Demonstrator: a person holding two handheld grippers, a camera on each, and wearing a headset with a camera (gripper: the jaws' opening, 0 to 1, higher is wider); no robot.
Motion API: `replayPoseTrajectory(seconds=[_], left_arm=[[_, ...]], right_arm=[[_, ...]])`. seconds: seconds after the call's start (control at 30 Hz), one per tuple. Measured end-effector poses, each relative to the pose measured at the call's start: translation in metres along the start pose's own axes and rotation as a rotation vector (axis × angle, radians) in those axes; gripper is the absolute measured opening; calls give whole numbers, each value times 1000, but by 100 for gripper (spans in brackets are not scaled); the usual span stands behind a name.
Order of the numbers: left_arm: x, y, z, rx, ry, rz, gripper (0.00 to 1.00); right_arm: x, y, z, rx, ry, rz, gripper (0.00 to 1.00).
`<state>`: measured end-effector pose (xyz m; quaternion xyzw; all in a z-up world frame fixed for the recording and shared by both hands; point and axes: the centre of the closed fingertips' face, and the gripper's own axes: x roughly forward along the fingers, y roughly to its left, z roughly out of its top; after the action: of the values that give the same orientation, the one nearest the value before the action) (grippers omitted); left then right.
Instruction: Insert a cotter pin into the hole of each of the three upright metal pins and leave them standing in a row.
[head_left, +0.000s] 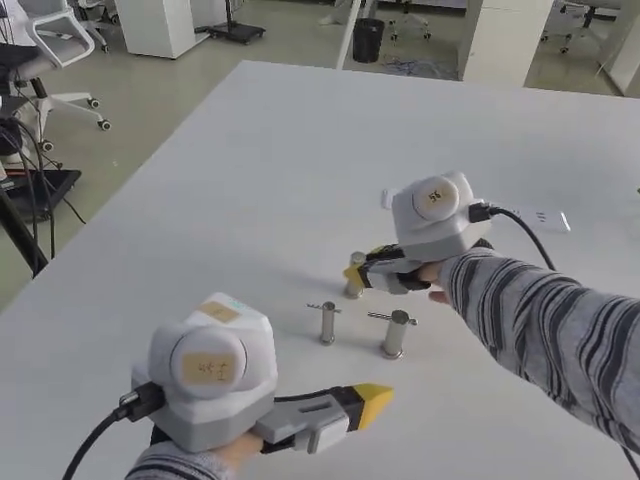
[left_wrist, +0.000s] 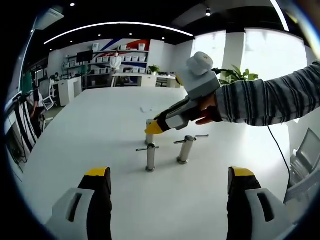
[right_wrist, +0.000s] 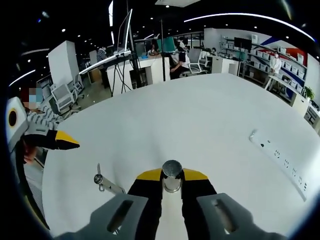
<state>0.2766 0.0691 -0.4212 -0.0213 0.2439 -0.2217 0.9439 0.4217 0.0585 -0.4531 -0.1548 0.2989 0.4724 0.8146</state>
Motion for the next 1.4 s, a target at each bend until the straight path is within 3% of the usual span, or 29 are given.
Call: replayPoseTrajectory(seconds=[0.27, 0.63, 0.77, 1.03, 1.4], left_arm=[[-6, -2, 0, 38, 6, -12, 97], [-15, -9, -1, 72, 20, -38, 97], [-18, -11, 0, 73, 13, -42, 96], [-26, -16, 0, 82, 9, -56, 96], [-37, -22, -3, 92, 10, -57, 94]], right_arm=[[-10, -17, -7, -5, 15, -25, 8], [-46, -36, -22, 32, 8, -76, 8], [-60, -29, -32, 65, 3, -88, 8], [-87, -16, -57, 62, 26, -106, 8], [-110, 5, -82, 88, 24, -121, 8]])
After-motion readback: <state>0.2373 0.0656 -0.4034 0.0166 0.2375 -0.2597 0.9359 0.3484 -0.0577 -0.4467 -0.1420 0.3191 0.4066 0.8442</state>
